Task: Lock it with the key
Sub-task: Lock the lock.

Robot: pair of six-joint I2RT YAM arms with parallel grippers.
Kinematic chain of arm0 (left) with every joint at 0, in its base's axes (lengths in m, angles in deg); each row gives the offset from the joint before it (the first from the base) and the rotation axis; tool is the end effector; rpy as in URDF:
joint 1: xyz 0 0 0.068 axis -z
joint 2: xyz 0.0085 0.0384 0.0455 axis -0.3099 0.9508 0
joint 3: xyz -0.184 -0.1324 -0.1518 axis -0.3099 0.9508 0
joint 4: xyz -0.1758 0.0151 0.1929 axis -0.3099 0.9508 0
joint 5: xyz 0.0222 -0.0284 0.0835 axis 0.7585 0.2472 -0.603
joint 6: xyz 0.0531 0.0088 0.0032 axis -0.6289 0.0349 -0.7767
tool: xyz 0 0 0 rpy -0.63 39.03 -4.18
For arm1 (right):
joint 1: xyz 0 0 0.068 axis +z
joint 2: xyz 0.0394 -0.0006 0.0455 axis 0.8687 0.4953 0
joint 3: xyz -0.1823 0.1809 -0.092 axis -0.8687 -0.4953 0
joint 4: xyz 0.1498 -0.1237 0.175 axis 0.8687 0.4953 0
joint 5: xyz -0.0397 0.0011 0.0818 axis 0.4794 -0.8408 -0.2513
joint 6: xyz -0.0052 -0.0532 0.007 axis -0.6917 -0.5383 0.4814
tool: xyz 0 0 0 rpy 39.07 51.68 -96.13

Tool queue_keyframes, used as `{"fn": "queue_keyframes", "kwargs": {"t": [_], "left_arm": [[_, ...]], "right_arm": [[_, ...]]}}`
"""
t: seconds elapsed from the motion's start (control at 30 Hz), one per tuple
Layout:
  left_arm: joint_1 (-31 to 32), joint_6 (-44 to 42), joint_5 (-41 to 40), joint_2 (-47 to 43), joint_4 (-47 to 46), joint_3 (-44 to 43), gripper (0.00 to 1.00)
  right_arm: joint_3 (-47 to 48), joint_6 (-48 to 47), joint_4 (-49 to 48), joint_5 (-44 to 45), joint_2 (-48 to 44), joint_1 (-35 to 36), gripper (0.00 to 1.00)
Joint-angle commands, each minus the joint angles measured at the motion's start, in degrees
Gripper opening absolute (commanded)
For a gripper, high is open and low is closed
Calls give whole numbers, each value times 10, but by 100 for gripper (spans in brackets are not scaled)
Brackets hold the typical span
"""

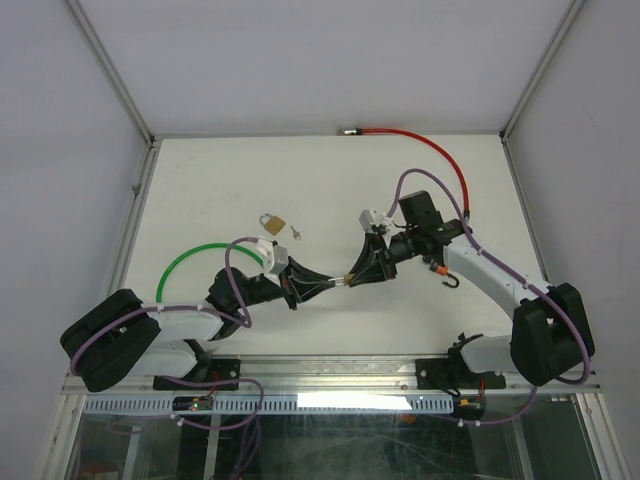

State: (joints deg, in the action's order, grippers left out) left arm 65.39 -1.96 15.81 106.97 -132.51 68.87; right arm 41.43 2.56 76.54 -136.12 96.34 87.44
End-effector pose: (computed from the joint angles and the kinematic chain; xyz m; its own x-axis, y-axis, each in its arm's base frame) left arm 0.1347 -0.1717 0.2013 -0.1515 -0.1829 -0.9714 0.9618 0.1994 -0.1876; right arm 0.2065 0.1447 0.2531 -0.1136 -0.2488 -0.9619 -0.9400 -0.2864 0.1851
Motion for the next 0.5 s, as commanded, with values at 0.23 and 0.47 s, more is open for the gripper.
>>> {"fn": "queue_keyframes", "kwargs": {"t": [0.23, 0.47], "left_arm": [[36, 20, 19, 75, -100, -46, 0], [36, 0, -10, 20, -66, -10, 0]], "right_arm": [[-26, 108, -183, -42, 1, 31, 0], [25, -41, -16, -9, 10, 1, 3]]}}
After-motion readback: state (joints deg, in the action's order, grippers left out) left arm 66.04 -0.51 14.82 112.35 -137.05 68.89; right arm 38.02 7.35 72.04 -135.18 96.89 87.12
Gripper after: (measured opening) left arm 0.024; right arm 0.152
